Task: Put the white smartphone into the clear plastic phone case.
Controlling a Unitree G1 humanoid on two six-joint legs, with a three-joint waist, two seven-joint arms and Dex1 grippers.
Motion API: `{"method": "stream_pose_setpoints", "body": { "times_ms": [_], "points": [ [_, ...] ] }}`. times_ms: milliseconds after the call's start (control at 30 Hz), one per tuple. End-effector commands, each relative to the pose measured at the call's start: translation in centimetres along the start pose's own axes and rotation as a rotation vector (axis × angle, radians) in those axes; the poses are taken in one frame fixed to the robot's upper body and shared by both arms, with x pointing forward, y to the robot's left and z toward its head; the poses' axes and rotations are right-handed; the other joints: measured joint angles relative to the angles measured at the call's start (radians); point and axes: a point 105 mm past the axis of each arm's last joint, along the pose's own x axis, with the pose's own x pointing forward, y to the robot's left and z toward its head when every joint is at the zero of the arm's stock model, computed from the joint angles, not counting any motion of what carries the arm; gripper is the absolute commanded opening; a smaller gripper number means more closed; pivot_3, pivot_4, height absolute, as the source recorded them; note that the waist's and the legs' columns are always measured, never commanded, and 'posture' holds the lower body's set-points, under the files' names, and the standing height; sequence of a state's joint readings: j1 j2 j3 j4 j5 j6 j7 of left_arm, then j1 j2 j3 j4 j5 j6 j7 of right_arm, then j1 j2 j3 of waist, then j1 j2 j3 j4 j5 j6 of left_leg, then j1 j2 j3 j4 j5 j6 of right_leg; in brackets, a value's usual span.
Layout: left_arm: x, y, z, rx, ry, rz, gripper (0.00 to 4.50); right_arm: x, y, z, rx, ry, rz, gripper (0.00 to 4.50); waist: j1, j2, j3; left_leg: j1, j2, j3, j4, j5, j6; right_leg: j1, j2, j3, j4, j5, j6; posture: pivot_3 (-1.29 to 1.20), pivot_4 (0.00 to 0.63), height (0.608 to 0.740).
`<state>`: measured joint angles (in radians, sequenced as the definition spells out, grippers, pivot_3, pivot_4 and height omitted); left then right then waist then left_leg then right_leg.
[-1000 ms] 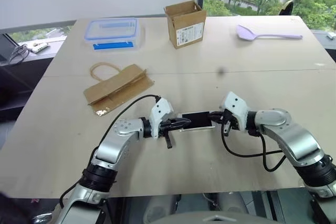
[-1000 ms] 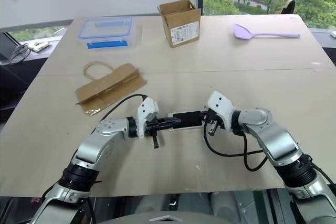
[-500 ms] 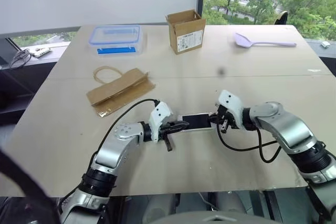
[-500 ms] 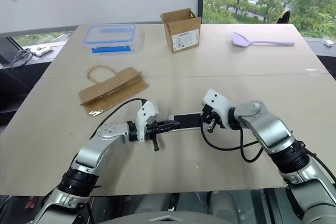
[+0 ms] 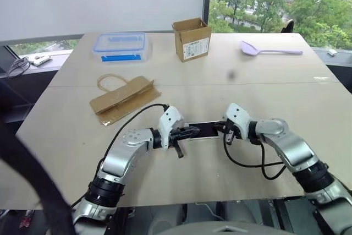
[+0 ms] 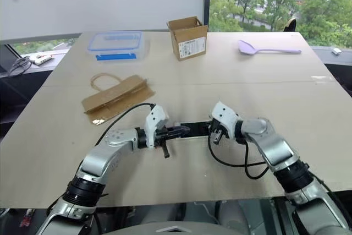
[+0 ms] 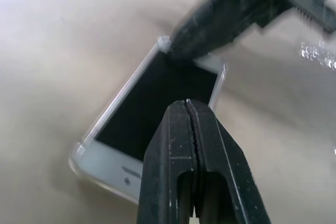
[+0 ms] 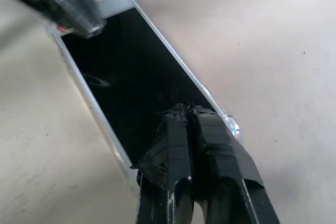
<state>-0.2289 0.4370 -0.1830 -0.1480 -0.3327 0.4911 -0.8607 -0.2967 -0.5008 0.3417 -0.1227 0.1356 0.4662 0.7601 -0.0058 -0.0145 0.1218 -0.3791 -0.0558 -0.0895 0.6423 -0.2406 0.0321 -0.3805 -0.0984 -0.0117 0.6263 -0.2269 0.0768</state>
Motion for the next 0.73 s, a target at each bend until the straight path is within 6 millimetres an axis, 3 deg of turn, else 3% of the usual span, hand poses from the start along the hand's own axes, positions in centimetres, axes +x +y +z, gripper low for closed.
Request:
{"method": "stream_pose_setpoints", "body": {
  "times_ms": [33,67,167,367,400,433,533,733],
  "points": [
    [-0.9,0.3,3.6,0.030,-0.199,0.060,0.00,-2.0,0.0,0.8,0.080,-0.156,-0.057,0.03,0.002,0.005,0.007,-0.003,0.000,0.000,-0.001,0.000,0.000,-0.003,0.000,0.000,0.000,0.000,0.001,0.00,0.150,0.740],
    [-1.3,0.3,4.1,0.003,-0.235,0.060,0.00,-3.0,-0.3,1.6,0.098,-0.215,-0.084,0.30,0.003,0.006,0.009,-0.006,-0.001,0.000,-0.002,0.002,0.004,-0.007,0.001,-0.001,0.000,0.002,0.004,0.00,0.150,0.740],
    [-2.6,0.2,4.7,-0.025,-0.278,0.068,0.78,-5.0,0.1,2.0,0.068,-0.249,-0.094,1.38,0.005,0.010,0.014,-0.022,-0.001,0.001,-0.003,0.004,0.002,-0.023,0.005,0.000,0.002,0.007,-0.002,0.00,0.150,0.740],
    [-5.8,-0.4,4.9,-0.015,-0.277,0.103,3.54,-9.5,-0.6,1.8,0.043,-0.228,-0.174,4.19,0.003,0.011,0.027,-0.022,-0.001,0.006,-0.005,0.003,0.004,-0.025,0.005,0.003,0.000,0.007,-0.002,0.00,0.150,0.740],
    [-6.3,-0.5,4.7,-0.015,-0.266,0.115,3.69,-10.2,-0.7,1.6,0.047,-0.215,-0.185,4.35,0.005,0.011,0.029,-0.022,-0.001,0.006,-0.005,0.003,0.004,-0.026,0.005,0.003,0.000,0.006,-0.002,0.00,0.150,0.740],
    [-7.0,-0.4,4.4,-0.021,-0.246,0.137,4.37,-11.1,-0.8,1.3,0.044,-0.200,-0.202,4.50,0.006,0.010,0.031,-0.022,-0.001,0.006,-0.005,0.003,0.004,-0.026,0.005,0.003,0.000,0.006,-0.002,0.00,0.150,0.740],
    [-9.1,0.3,3.6,-0.006,-0.195,0.228,4.49,-13.5,0.1,0.4,0.063,-0.158,-0.205,4.50,0.022,0.010,0.038,-0.022,0.000,0.006,-0.005,0.003,0.004,-0.026,0.005,0.003,0.000,0.004,-0.005,0.00,0.150,0.740],
    [-11.6,0.4,3.0,0.005,-0.125,0.258,4.49,-15.8,0.8,-1.1,0.109,-0.133,-0.317,4.50,0.023,0.008,0.040,-0.022,0.001,0.006,-0.005,0.003,0.004,-0.025,0.005,0.002,0.000,0.004,-0.006,0.00,0.150,0.740]
  ]
}}
